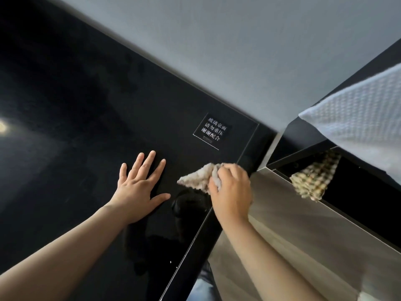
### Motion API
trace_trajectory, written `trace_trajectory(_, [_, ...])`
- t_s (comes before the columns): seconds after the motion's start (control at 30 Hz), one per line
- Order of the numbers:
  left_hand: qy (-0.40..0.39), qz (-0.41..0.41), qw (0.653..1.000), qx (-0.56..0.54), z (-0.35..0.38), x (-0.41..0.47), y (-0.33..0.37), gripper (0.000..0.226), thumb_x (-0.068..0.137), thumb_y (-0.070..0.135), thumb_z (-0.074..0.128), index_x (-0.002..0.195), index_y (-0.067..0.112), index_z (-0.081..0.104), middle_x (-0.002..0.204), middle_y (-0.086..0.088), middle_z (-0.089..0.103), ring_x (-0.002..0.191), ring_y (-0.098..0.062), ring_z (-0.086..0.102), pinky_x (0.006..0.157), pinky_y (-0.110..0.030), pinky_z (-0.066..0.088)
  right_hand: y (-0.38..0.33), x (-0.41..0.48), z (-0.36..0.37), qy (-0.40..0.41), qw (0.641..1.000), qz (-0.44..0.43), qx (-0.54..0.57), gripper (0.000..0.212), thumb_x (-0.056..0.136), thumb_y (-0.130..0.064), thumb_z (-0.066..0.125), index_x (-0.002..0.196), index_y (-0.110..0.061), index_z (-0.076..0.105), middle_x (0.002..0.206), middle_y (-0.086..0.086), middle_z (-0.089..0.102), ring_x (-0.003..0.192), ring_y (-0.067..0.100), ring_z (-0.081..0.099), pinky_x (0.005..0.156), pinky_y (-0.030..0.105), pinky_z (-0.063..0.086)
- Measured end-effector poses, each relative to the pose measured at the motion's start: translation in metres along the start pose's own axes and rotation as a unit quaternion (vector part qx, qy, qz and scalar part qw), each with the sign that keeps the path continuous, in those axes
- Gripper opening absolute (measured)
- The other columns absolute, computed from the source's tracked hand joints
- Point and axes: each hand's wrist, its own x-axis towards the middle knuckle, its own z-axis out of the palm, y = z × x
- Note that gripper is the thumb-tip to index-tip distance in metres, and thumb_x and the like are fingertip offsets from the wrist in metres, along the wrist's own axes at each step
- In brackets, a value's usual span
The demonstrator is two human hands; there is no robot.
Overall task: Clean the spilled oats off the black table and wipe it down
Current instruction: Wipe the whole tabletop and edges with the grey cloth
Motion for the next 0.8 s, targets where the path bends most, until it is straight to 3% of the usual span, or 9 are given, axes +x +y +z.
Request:
trace_trajectory(0.1, [-0.001, -0.003, 1.0, -0.004, -0.002, -0.001, 0.003, 0.088, 0.08, 0.077, 0.027, 0.15, 0.037, -0.01, 0.153, 0.009, -0.031, 0.14, -0.016, -0.031, 0.114, -0.049, -0.014, -0.007, -0.017, -0.013, -0.061, 0.998, 0.014, 0.03, 0.012, 0.078, -0.029, 0.067, 0.075, -0.018, 0.064, 0.088, -0.005, 0.063, 0.082, 0.022, 0.057, 0.062, 0.025, 0.04])
trace_trajectory(0.17, [-0.004, -0.007, 1.0, -0.005, -0.005, -0.002, 0.005, 0.086, 0.086, 0.068, 0.038, 0.15, 0.036, -0.009, 0.154, 0.008, -0.03, 0.141, -0.017, -0.03, 0.115, -0.05, -0.013, -0.006, 0.003, -0.024, -0.045, 0.996, 0.054, 0.052, 0.016, 0.08, -0.03, 0.065, 0.071, -0.019, 0.059, 0.086, -0.003, 0.061, 0.077, 0.024, 0.056, 0.059, 0.027, 0.037])
trace_trajectory(0.27, [0.0, -0.004, 1.0, -0.009, -0.007, -0.003, 0.006, 0.085, 0.088, 0.065, 0.04, 0.15, 0.035, -0.009, 0.155, 0.006, -0.028, 0.142, -0.018, -0.028, 0.115, -0.051, -0.011, 0.01, 0.05, -0.029, 0.029, 0.993, 0.109, 0.02, 0.012, 0.084, -0.027, 0.06, 0.09, -0.02, 0.067, 0.102, -0.002, 0.061, 0.088, 0.024, 0.058, 0.06, 0.032, 0.046])
trace_trajectory(0.33, [-0.002, 0.002, 1.0, -0.004, -0.008, -0.004, 0.005, 0.084, 0.088, 0.066, 0.039, 0.15, 0.035, -0.01, 0.155, 0.005, -0.027, 0.142, -0.019, -0.027, 0.116, -0.051, -0.009, 0.015, 0.059, -0.018, 0.0, 0.99, 0.138, -0.021, 0.02, 0.086, -0.029, 0.06, 0.1, -0.02, 0.07, 0.11, -0.003, 0.059, 0.098, 0.023, 0.055, 0.061, 0.029, 0.042])
trace_trajectory(0.4, [-0.006, 0.014, 1.0, -0.005, -0.008, -0.004, 0.001, 0.085, 0.088, 0.066, 0.04, 0.15, 0.034, -0.008, 0.156, 0.003, -0.025, 0.143, -0.02, -0.025, 0.116, -0.051, -0.008, 0.005, 0.04, -0.001, -0.008, 0.988, 0.148, -0.048, 0.021, 0.085, -0.031, 0.062, 0.102, -0.02, 0.07, 0.111, -0.004, 0.059, 0.101, 0.021, 0.052, 0.061, 0.028, 0.037])
trace_trajectory(0.57, [0.017, 0.078, 0.997, -0.001, -0.019, -0.023, -0.013, 0.08, 0.09, 0.058, 0.044, 0.153, 0.025, 0.007, 0.16, -0.003, -0.009, 0.147, -0.022, -0.009, 0.118, -0.048, -0.004, -0.04, -0.062, 0.01, 0.045, 0.994, 0.098, -0.018, 0.015, 0.082, -0.031, 0.064, 0.087, -0.017, 0.068, 0.096, -0.004, 0.06, 0.086, 0.018, 0.053, 0.061, 0.022, 0.035])
trace_trajectory(0.73, [0.003, 0.119, 0.993, 0.0, -0.012, -0.082, -0.03, 0.077, 0.093, 0.055, 0.043, 0.153, 0.023, 0.008, 0.16, -0.002, -0.003, 0.146, -0.022, -0.008, 0.118, -0.045, -0.003, -0.078, -0.123, -0.004, -0.052, 0.991, 0.123, 0.013, 0.009, 0.081, -0.032, 0.068, 0.084, -0.024, 0.071, 0.095, -0.013, 0.06, 0.085, 0.013, 0.055, 0.059, 0.024, 0.035])
trace_trajectory(0.8, [-0.004, 0.122, 0.993, 0.006, -0.007, -0.099, -0.04, 0.076, 0.093, 0.054, 0.042, 0.153, 0.023, 0.007, 0.16, -0.001, -0.003, 0.146, -0.021, -0.009, 0.118, -0.043, -0.003, -0.077, -0.118, -0.012, -0.02, 0.99, 0.139, 0.022, 0.012, 0.084, -0.031, 0.065, 0.086, -0.021, 0.072, 0.096, -0.011, 0.06, 0.086, 0.014, 0.055, 0.061, 0.025, 0.035])
